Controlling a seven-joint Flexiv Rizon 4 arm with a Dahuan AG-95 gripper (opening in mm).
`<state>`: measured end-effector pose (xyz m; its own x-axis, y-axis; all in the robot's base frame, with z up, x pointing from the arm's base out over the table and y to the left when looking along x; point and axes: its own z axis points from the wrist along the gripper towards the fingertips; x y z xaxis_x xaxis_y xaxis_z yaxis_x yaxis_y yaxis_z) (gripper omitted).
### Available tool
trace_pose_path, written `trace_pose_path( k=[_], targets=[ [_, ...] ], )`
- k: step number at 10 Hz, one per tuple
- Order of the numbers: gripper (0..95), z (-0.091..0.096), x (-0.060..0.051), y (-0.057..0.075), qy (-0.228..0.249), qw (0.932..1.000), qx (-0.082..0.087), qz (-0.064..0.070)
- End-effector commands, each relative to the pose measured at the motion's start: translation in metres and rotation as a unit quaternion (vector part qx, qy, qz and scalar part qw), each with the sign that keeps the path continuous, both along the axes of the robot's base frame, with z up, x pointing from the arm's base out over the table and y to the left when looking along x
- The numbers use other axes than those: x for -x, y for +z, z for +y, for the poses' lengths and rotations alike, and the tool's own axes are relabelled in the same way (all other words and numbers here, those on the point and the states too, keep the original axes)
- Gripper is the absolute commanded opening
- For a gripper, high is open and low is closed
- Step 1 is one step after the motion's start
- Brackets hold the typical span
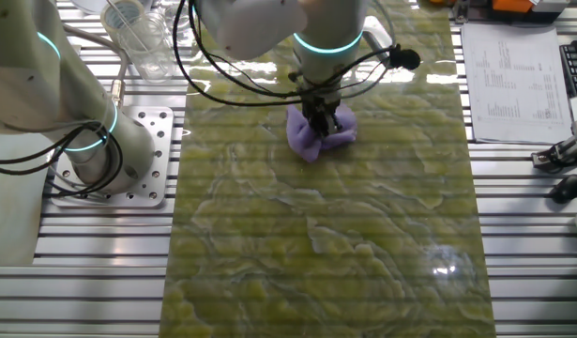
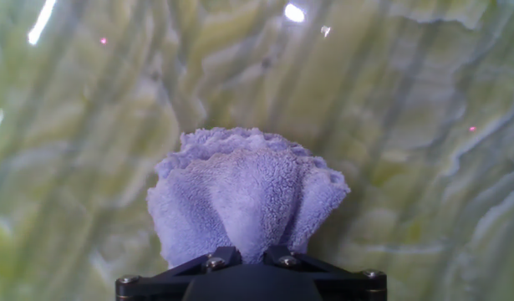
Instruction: Clean the table with a cloth
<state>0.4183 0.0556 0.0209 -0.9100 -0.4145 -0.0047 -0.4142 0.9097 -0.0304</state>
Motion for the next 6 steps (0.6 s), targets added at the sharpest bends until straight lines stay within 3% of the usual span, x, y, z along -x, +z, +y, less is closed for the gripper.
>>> trace_pose_path(
  k=[1, 6],
  targets=[
    [0.0, 0.015, -0.005, 0.005, -0.025, 0.9997, -0.003, 0.003],
    [0.0, 0.033, -0.008, 0.01, -0.069, 0.9971, -0.028, 0.01]
  ],
)
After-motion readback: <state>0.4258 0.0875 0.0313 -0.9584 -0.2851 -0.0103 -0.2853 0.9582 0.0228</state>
